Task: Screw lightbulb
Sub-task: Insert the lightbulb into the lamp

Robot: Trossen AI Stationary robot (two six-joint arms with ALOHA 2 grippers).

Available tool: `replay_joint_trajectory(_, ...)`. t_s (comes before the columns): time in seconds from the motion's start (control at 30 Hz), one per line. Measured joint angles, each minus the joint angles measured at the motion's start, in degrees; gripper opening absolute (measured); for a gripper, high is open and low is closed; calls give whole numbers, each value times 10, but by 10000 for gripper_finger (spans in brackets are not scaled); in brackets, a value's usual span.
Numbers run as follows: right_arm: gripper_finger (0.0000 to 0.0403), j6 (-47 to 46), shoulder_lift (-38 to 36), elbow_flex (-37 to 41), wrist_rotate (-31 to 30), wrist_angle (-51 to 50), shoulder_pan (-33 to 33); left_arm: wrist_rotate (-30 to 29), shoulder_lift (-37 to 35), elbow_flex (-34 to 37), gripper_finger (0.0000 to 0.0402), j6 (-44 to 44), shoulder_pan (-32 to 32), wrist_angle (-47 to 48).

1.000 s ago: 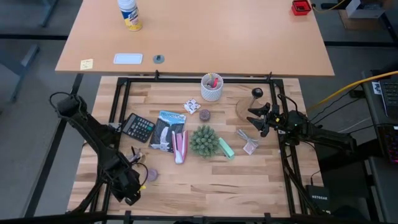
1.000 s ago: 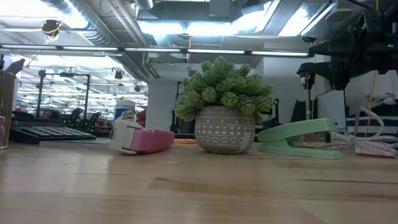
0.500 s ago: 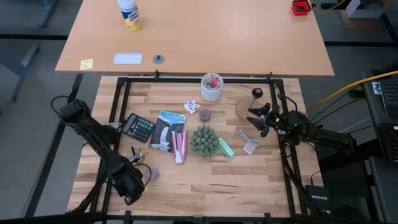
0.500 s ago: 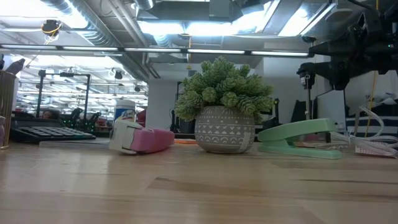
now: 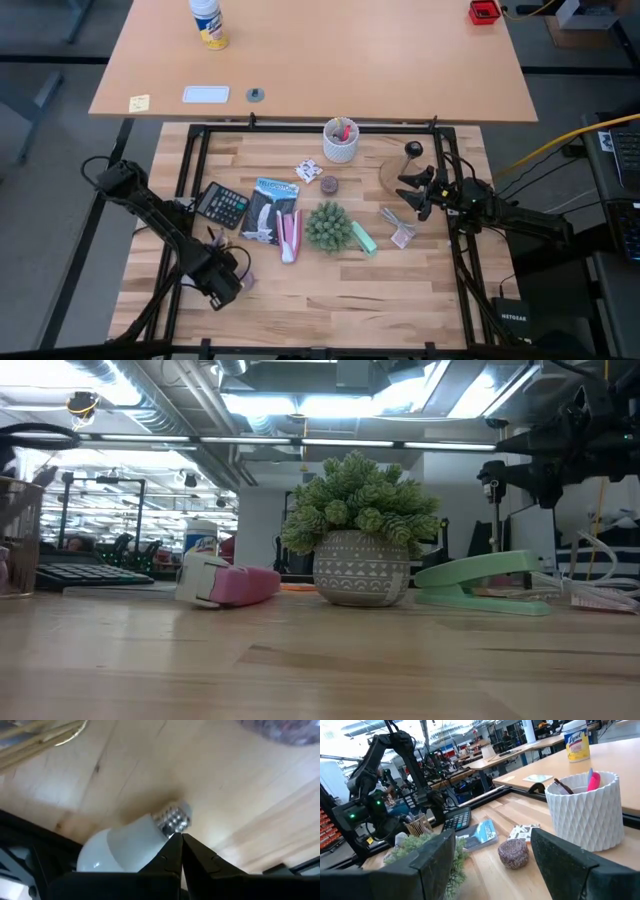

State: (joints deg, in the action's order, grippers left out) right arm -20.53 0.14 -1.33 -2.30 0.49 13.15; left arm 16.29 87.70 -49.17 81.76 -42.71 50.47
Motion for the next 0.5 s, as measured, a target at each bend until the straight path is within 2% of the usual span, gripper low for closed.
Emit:
replay_joint_trajectory(0.1,266,0,0,-1,3,-4,0,11,0,0,1,-3,10,-4)
replay_joint_trajectory(0.27,266,0,0,-1,3,-4,0,77,0,0,10,-38,28,-5)
replay_joint_trajectory(0.37,266,0,0,-1,2,-4,0,85,0,0,35,-66,31,-5)
replay_joint_trajectory(0.5,266,0,0,-1,2,-4,0,87,0,0,88,-88,32,-5)
